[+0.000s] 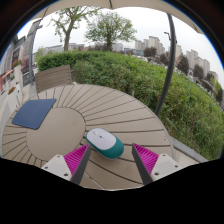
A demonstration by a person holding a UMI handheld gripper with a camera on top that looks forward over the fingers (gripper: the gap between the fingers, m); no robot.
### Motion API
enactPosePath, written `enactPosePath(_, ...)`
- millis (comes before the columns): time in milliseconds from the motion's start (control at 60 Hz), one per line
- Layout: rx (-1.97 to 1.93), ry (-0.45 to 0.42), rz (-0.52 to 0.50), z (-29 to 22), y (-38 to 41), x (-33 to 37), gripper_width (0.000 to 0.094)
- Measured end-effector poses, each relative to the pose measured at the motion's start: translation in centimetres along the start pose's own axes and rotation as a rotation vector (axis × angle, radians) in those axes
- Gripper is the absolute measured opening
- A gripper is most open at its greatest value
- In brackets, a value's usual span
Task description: Arrange mouse
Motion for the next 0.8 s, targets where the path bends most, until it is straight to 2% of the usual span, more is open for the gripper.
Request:
enactPosePath(317, -0.009, 0.02, -0.022, -2.1, -2.0, -4.8, 0.0853)
enactPosePath(667, -0.073, 0.071, -0.027, -1.8, -3.4, -5.8, 0.0844)
enactPosePath(683, -0.071, 0.07, -0.028, -1.8, -3.4, -5.8, 0.0812)
enactPosePath(700, -0.068, 0.07, -0.037, -1.8, -3.3, -5.8, 0.0729)
enactPosePath(733, -0.057, 0.067, -0.063, -1.9, -2.7, -5.7, 0.0445)
enactPosePath(800, -0.023, 0.085, -0.051, -2.1, -2.6, -5.3, 0.0413)
Point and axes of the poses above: the point between the fingertips, and its own axes, seen from behind it with the camera up: y to the left, z down, x backward, against the way the camera looks, the point moved 7 cm from there along x, backward, against the way the camera looks, and after that the axes turned 15 degrees about x, right-handed, at the moved point
